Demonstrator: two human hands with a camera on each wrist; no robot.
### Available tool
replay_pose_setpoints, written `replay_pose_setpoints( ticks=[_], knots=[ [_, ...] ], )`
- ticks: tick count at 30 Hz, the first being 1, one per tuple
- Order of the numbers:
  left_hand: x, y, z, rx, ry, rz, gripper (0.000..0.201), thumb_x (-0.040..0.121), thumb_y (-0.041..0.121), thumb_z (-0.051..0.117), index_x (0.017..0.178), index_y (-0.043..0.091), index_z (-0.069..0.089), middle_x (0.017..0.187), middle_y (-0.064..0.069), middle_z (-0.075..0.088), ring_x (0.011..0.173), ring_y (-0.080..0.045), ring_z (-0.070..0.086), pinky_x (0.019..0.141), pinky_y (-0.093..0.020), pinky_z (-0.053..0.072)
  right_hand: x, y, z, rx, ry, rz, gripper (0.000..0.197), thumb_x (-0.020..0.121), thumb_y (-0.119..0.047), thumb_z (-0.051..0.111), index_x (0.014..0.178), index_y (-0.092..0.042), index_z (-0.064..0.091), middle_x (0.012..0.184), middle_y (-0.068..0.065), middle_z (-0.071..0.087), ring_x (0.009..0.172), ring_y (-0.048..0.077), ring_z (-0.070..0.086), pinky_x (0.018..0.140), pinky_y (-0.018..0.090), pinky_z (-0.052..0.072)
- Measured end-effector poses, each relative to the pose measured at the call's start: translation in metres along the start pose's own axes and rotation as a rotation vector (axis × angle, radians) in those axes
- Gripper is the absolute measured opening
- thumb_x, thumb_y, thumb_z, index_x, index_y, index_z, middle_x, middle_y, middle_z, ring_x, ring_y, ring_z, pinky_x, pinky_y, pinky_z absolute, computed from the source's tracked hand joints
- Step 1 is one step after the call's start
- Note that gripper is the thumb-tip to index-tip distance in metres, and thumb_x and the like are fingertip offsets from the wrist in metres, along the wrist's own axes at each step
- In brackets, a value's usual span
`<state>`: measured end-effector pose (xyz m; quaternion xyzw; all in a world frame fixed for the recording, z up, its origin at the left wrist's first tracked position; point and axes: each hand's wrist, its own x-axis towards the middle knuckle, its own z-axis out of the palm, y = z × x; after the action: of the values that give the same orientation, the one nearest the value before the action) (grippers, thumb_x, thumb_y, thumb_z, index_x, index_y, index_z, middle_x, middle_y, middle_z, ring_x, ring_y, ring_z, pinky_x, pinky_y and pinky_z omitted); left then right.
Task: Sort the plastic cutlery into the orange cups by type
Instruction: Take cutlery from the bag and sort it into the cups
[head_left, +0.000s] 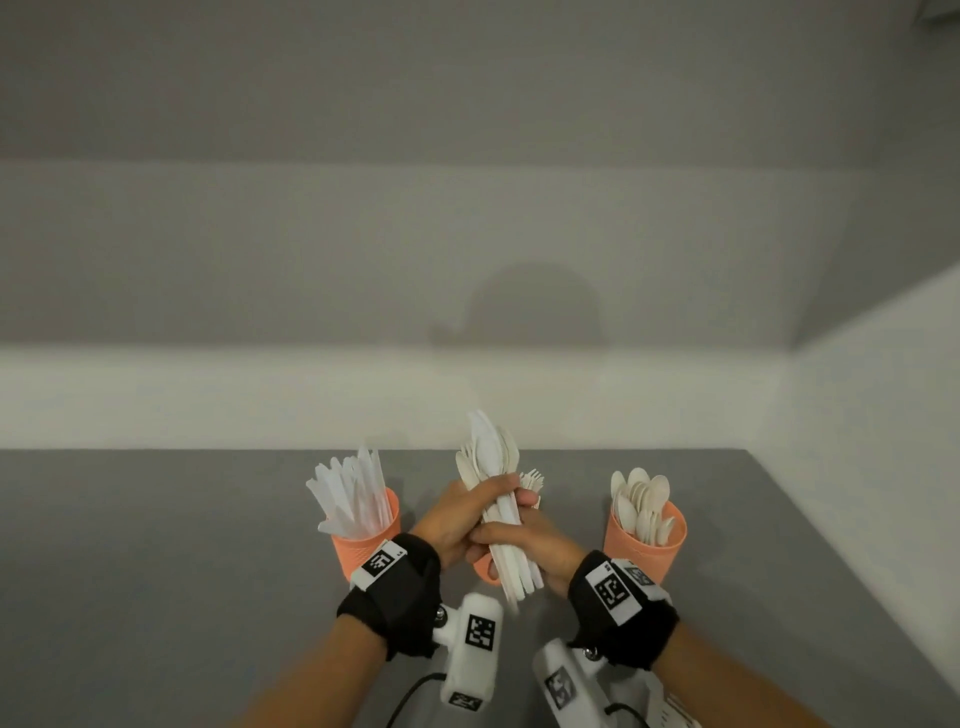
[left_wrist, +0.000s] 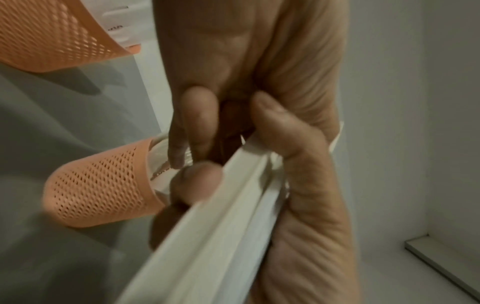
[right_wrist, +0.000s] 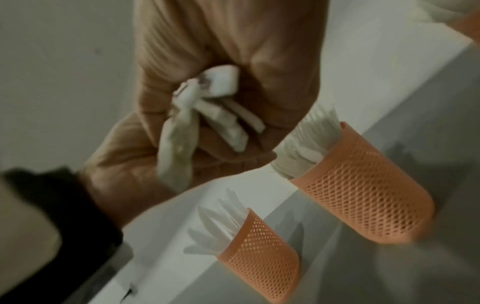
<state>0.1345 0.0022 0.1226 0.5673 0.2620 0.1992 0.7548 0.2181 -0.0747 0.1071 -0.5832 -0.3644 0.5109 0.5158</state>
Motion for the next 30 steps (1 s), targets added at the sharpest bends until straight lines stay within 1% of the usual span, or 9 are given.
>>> replay_pose_setpoints(
  ticks=[2,4,9,12,15,18,22,26,30],
  knots=[
    [0.002,0.000,-0.003,-0.007,-0.026,-0.011,0.021,0.086,0.024,0.060,0.077,0.008,0.070,0.078,-0.007,0.070,0.082,-0.024,0.064,0.080,-0.033,0.054,0.003,0.002,-0.005,0.063,-0.070,0.098,0.017,0.068,-0.025,0.069,0.076,-0.010,0.063,0.057,0.007,0.063,0.052,0.017,0.061,0.056,0.027,0.051],
    [0.003,-0.003,-0.005,-0.010,-0.066,-0.041,0.024,0.083,0.030,0.063,0.072,0.011,0.072,0.086,-0.013,0.067,0.089,-0.030,0.061,0.089,-0.039,0.052,0.005,0.003,-0.005,0.149,-0.105,0.154,0.020,0.060,-0.027,0.071,0.067,-0.009,0.063,0.054,0.009,0.061,0.048,0.018,0.059,0.054,0.026,0.051],
    [0.005,-0.002,-0.008,0.011,-0.127,-0.069,0.030,0.076,0.035,0.065,0.085,0.006,0.068,0.085,-0.009,0.068,0.080,-0.020,0.066,0.071,-0.027,0.057,0.004,0.007,-0.001,0.205,-0.092,0.203,0.019,0.072,-0.025,0.064,0.063,-0.012,0.054,0.050,0.004,0.057,0.039,0.012,0.050,0.045,0.022,0.045],
    [0.011,0.001,-0.012,-0.020,-0.032,-0.019,0.039,0.078,0.033,0.064,0.108,0.007,0.059,0.092,-0.008,0.067,0.082,-0.019,0.065,0.068,-0.026,0.055,0.007,0.009,-0.002,0.170,-0.068,0.182,0.024,0.086,-0.024,0.054,0.066,-0.016,0.045,0.041,-0.004,0.042,0.037,0.009,0.040,0.046,0.021,0.040],
    [0.020,0.006,-0.019,-0.064,0.160,0.051,0.036,0.087,0.029,0.059,0.119,0.013,0.052,0.105,-0.008,0.063,0.090,-0.020,0.059,0.073,-0.028,0.048,0.011,0.011,-0.005,0.174,-0.006,0.184,0.018,0.088,-0.022,0.054,0.074,-0.017,0.044,0.038,-0.007,0.035,0.033,0.007,0.033,0.042,0.019,0.035],
    [0.025,0.011,-0.022,0.097,0.192,0.091,0.029,0.088,0.030,0.058,0.106,0.007,0.060,0.097,-0.007,0.062,0.086,-0.017,0.057,0.073,-0.022,0.046,0.014,0.016,-0.007,0.122,0.014,0.208,0.015,0.090,-0.019,0.053,0.078,-0.018,0.044,0.039,-0.007,0.036,0.031,0.006,0.031,0.037,0.016,0.030],
    [0.032,0.014,-0.024,0.163,0.246,0.144,0.013,0.087,0.018,0.061,0.090,0.005,0.060,0.084,-0.009,0.058,0.065,-0.008,0.055,0.049,-0.006,0.043,0.015,0.015,-0.007,0.096,-0.004,0.189,0.019,0.089,-0.028,0.060,0.079,-0.018,0.046,0.042,-0.006,0.040,0.032,0.005,0.033,0.037,0.015,0.031],
    [0.037,0.015,-0.025,0.159,0.304,0.185,0.012,0.083,0.013,0.065,0.090,0.004,0.060,0.083,-0.010,0.055,0.070,-0.013,0.052,0.048,-0.005,0.041,0.018,0.014,-0.008,0.154,0.005,0.180,0.036,0.078,-0.052,0.061,0.074,-0.019,0.047,0.045,-0.006,0.040,0.034,0.005,0.035,0.038,0.016,0.033],
    [0.039,0.019,-0.022,0.191,0.361,0.254,0.006,0.082,0.009,0.066,0.086,0.005,0.062,0.075,0.000,0.060,0.070,-0.009,0.054,0.052,-0.005,0.042,0.018,0.016,-0.006,0.238,0.039,0.159,0.047,0.069,-0.064,0.052,0.071,-0.018,0.046,0.047,-0.005,0.039,0.035,0.006,0.034,0.039,0.017,0.035]
  ],
)
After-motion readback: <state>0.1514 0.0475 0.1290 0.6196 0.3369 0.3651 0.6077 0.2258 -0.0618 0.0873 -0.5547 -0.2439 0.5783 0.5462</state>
